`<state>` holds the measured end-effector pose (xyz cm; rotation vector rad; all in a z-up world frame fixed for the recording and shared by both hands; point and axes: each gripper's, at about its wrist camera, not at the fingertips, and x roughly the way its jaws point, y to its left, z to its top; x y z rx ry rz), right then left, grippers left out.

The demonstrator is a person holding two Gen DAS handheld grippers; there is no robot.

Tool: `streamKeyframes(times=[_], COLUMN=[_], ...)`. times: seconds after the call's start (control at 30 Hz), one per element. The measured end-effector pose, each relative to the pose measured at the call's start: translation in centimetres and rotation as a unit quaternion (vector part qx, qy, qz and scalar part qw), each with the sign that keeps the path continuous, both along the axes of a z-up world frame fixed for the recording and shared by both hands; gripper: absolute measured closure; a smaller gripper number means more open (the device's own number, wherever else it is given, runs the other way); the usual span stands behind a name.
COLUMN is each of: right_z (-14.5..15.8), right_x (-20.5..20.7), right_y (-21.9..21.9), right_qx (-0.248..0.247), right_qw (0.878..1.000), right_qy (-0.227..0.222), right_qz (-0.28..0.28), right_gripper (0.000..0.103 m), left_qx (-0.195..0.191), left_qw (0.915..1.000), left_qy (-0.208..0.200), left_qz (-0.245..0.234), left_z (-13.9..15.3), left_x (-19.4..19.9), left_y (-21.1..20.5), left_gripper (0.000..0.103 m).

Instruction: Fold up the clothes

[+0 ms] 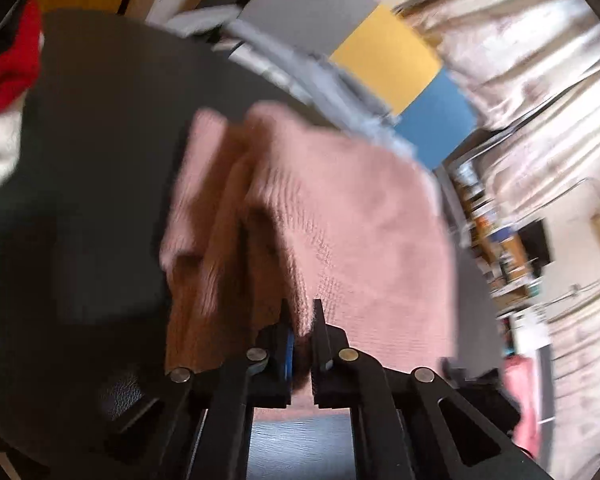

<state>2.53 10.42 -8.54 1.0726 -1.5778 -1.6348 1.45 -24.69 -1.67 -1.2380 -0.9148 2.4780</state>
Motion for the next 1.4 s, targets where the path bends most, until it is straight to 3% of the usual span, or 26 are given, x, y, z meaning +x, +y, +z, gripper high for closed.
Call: streamKeyframes(times=[0.1,0.17,0.23,0.33,0.37,0.57,0.7,0.73,0.77,0.8,0.87,0.97,1.07,1.13,1.23,1.3,1.4], right_z=[4.7,3.8,2.2,-1.9,-2.7,-0.8,3.0,4.1,5.2,7.0,9.3,11.9,12.9,13.0,13.2,12.0,9.7], right_x=[-0.4,-0.8,-1.0,0.5,2.0,1.2,0.7,0.9,1.0,1.0,-0.8,-2.9,-5.2,-6.8,-9.2,-10.8,-11.6], right_y=[-1.9,-3.6,-5.0,-5.4,-5.4,-7.6,-5.2,-4.9,-4.5,-4.3,-4.6,-6.0,-6.8,-7.2,-7.7,-10.4,-13.6], right_qx=[0.063,0.126,0.170,0.119,0.098,0.137,0.170,0.180,0.190,0.222,0.288,0.365,0.424,0.457,0.503,0.513,0.542], right_qw=[0.993,0.985,0.977,0.986,0.988,0.979,0.969,0.966,0.963,0.955,0.934,0.897,0.856,0.829,0.783,0.767,0.735], right_qy=[0.084,0.068,0.039,-0.029,-0.037,-0.018,0.028,0.047,0.067,0.100,0.148,0.213,0.262,0.289,0.328,0.336,0.337], right_qz=[0.059,0.099,0.125,0.113,0.110,0.152,0.176,0.177,0.177,0.172,0.153,0.131,0.134,0.145,0.161,0.190,0.228], right_gripper=[0.094,0.094,0.094,0.097,0.097,0.079,0.075,0.075,0.075,0.075,0.075,0.075,0.075,0.075,0.075,0.075,0.075], left_qx=[-0.022,-0.037,-0.055,-0.091,-0.103,-0.156,-0.142,-0.135,-0.139,-0.144,-0.168,-0.217,-0.263,-0.297,-0.372,-0.420,-0.415], left_qw=[0.9984,0.9958,0.9970,0.9955,0.9944,0.9870,0.9892,0.9900,0.9890,0.9874,0.9791,0.9642,0.9548,0.9460,0.9223,0.9047,0.9088], left_qy=[0.052,0.083,0.050,-0.008,0.001,0.031,0.028,0.026,0.022,0.020,0.034,0.077,0.102,0.113,0.104,0.070,0.035], left_qz=[0.009,0.015,0.021,0.023,0.023,0.024,0.022,0.029,0.046,0.063,0.109,0.132,0.094,0.063,0.016,0.016,0.026], left_z=[3.0,4.8,2.6,-2.4,-2.9,-4.3,-3.8,-3.6,-3.0,-2.3,-0.6,2.4,4.3,4.6,3.2,1.2,-1.0], left_x=[2.9,4.7,4.8,4.6,4.9,5.4,6.6,7.1,7.2,7.4,8.3,7.3,4.6,2.3,-1.3,-3.3,-3.8], left_y=[-1.4,-2.3,-2.7,-2.5,-2.2,-0.9,-2.0,-2.6,-2.9,-3.3,-4.9,-4.6,-1.3,1.3,5.0,5.3,3.7], left_gripper=[0.098,0.098,0.098,0.097,0.097,0.093,0.089,0.085,0.071,0.065,0.064,0.061,0.051,0.050,0.050,0.050,0.048])
